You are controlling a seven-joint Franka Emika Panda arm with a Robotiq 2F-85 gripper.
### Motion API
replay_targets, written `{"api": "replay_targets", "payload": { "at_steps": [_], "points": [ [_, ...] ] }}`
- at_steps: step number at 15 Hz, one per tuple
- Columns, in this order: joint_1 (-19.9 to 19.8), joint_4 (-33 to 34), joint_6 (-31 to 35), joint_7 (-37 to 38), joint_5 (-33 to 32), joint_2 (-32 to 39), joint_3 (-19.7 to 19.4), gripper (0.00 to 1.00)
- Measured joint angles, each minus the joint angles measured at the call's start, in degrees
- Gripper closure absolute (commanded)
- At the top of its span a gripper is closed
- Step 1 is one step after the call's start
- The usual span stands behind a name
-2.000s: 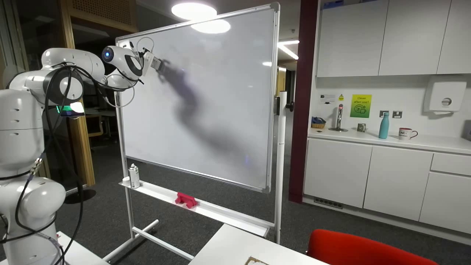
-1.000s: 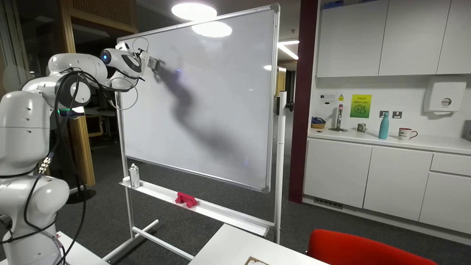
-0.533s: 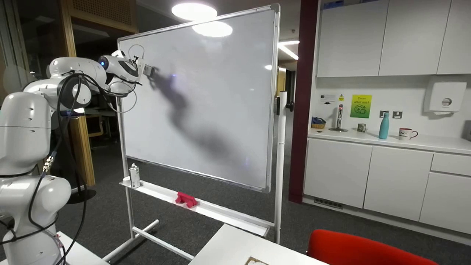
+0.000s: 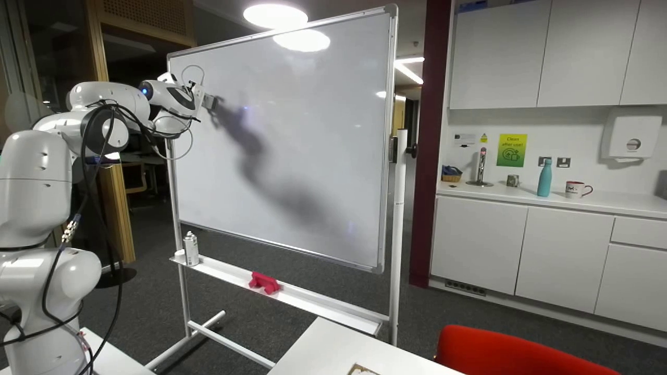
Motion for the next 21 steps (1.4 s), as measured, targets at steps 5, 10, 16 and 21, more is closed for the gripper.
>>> {"api": "replay_targets", "payload": {
  "at_steps": [5, 10, 16, 21],
  "points": [
    [0.61, 1.04, 0.04, 4.47, 0.05, -0.52, -1.68, 0.66],
    [1.19, 3.13, 0.04, 9.87, 0.05, -1.84, -5.45, 0.66],
    [1.32, 6.25, 0.05, 15.34, 0.0, -2.41, -10.37, 0.66],
    [2.08, 6.73, 0.05, 16.08, -0.08, -2.15, -11.63, 0.66]
  ]
}}
